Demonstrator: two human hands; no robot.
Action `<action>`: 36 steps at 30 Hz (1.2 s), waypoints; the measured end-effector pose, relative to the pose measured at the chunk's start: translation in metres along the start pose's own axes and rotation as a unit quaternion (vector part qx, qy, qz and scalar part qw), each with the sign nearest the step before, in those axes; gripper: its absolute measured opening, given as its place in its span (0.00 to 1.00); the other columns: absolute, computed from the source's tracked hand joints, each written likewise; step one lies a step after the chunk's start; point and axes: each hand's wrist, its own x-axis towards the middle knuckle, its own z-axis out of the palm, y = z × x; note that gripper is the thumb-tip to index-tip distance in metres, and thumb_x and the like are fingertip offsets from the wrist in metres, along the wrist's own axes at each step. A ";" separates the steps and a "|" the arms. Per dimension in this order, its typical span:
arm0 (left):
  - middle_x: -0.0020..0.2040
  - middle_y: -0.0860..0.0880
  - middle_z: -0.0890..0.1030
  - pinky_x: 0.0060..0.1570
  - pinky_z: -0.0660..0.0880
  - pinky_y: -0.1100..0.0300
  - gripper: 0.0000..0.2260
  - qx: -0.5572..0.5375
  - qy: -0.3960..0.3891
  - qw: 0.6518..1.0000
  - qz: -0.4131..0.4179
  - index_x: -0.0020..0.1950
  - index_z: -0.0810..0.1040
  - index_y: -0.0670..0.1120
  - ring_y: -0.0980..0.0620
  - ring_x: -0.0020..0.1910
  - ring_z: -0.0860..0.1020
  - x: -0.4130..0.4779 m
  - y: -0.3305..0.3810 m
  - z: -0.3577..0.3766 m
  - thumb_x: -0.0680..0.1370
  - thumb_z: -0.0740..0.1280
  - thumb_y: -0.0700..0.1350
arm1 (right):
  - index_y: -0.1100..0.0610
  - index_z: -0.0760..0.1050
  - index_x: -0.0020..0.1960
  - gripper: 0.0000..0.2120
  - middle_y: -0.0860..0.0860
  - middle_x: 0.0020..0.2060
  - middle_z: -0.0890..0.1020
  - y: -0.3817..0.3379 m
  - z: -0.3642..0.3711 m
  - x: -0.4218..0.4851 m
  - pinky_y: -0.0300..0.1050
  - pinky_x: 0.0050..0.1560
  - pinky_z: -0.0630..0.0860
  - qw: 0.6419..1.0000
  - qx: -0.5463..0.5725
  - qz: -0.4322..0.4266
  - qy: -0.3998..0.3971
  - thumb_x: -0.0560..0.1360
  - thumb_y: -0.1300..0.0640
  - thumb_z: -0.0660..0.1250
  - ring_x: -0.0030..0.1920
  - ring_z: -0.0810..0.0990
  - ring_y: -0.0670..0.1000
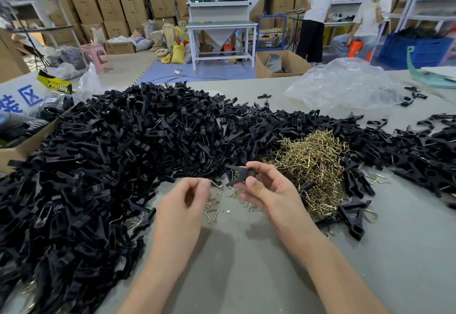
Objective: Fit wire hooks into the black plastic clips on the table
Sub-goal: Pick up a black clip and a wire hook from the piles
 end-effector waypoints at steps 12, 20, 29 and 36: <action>0.33 0.53 0.81 0.36 0.75 0.63 0.10 -0.155 -0.016 0.981 -0.113 0.43 0.84 0.49 0.60 0.32 0.77 -0.001 0.007 0.008 0.81 0.67 0.48 | 0.51 0.80 0.57 0.12 0.54 0.55 0.85 0.001 0.007 -0.008 0.41 0.52 0.81 0.994 -0.051 0.004 -0.094 0.80 0.66 0.66 0.54 0.86 0.56; 0.34 0.53 0.80 0.32 0.74 0.66 0.10 -0.195 -0.037 0.969 -0.148 0.45 0.81 0.46 0.58 0.33 0.76 -0.007 0.011 0.016 0.83 0.63 0.46 | 0.54 0.79 0.56 0.12 0.52 0.52 0.86 -0.001 0.010 -0.010 0.41 0.50 0.81 0.993 -0.080 -0.005 -0.088 0.79 0.68 0.67 0.52 0.86 0.54; 0.42 0.37 0.83 0.30 0.75 0.58 0.26 -0.245 -0.162 0.940 -0.171 0.49 0.80 0.41 0.45 0.35 0.80 -0.007 0.014 0.018 0.68 0.71 0.63 | 0.46 0.82 0.52 0.11 0.48 0.44 0.86 0.000 0.017 -0.021 0.40 0.46 0.80 0.966 -0.232 -0.052 -0.097 0.74 0.60 0.75 0.41 0.84 0.46; 0.44 0.36 0.80 0.29 0.76 0.59 0.29 -0.323 -0.275 0.878 -0.222 0.53 0.82 0.39 0.45 0.36 0.79 -0.004 0.015 0.009 0.66 0.75 0.61 | 0.47 0.83 0.54 0.11 0.45 0.47 0.86 -0.004 0.018 -0.024 0.39 0.43 0.81 0.958 -0.255 -0.060 -0.117 0.74 0.59 0.75 0.46 0.85 0.44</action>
